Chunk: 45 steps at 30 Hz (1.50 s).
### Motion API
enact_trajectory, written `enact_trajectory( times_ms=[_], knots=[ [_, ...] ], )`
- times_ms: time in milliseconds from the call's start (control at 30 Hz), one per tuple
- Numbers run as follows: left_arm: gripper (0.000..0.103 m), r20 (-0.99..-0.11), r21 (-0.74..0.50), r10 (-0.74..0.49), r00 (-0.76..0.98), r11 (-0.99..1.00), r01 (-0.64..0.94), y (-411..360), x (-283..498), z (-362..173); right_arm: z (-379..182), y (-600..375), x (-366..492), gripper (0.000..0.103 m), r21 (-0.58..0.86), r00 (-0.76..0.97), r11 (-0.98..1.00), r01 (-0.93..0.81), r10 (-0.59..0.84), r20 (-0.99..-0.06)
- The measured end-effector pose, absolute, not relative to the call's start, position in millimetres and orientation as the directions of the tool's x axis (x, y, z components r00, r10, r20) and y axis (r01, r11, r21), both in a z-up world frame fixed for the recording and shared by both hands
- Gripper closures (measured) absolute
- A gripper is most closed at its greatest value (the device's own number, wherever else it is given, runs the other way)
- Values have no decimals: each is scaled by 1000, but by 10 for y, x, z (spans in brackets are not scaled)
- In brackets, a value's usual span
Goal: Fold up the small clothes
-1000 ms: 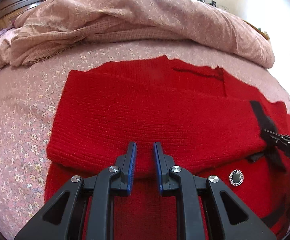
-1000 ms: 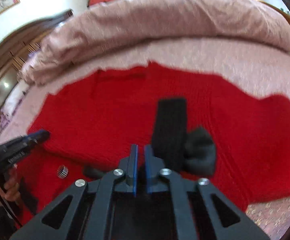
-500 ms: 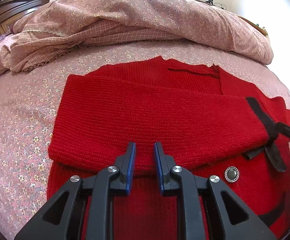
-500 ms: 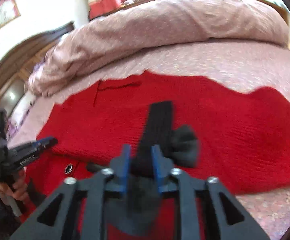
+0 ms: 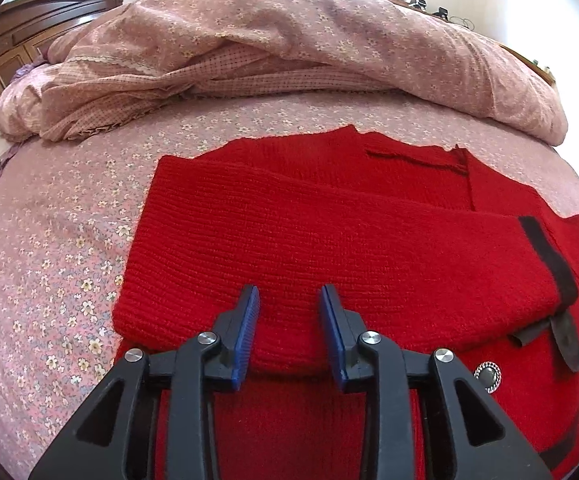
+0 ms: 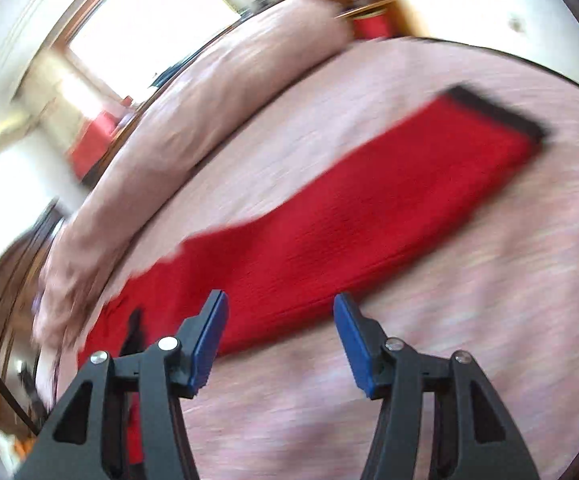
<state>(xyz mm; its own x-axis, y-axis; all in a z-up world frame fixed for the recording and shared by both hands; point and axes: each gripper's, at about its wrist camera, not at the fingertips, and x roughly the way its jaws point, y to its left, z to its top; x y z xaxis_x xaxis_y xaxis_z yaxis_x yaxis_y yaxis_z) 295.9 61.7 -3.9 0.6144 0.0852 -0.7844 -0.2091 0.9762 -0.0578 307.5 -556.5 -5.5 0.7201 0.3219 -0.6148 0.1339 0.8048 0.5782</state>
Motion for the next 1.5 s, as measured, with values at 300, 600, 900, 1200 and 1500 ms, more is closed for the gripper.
enact_trajectory(
  times_ms=[300,600,900,1200,1500],
  knots=[
    [76,-773,-27,102,626,981,-192,597,2939,-55,-380,-7044,2996,45,772,829,533,345,213,-517],
    [75,-772,-20,97,628,984,-176,606,2929,-62,-405,-7047,3392,46,770,847,535,348,172,-503],
    [74,-776,-28,94,624,983,-183,624,2940,-56,-511,-7130,3447,88,815,853,463,348,203,-480],
    [74,-775,-23,97,624,983,-182,619,2934,-55,-373,-7046,3453,92,796,858,481,368,154,-490],
    [74,-777,-64,92,623,973,-223,728,2922,21,526,-6356,3529,92,716,916,671,195,136,-377]
  ],
)
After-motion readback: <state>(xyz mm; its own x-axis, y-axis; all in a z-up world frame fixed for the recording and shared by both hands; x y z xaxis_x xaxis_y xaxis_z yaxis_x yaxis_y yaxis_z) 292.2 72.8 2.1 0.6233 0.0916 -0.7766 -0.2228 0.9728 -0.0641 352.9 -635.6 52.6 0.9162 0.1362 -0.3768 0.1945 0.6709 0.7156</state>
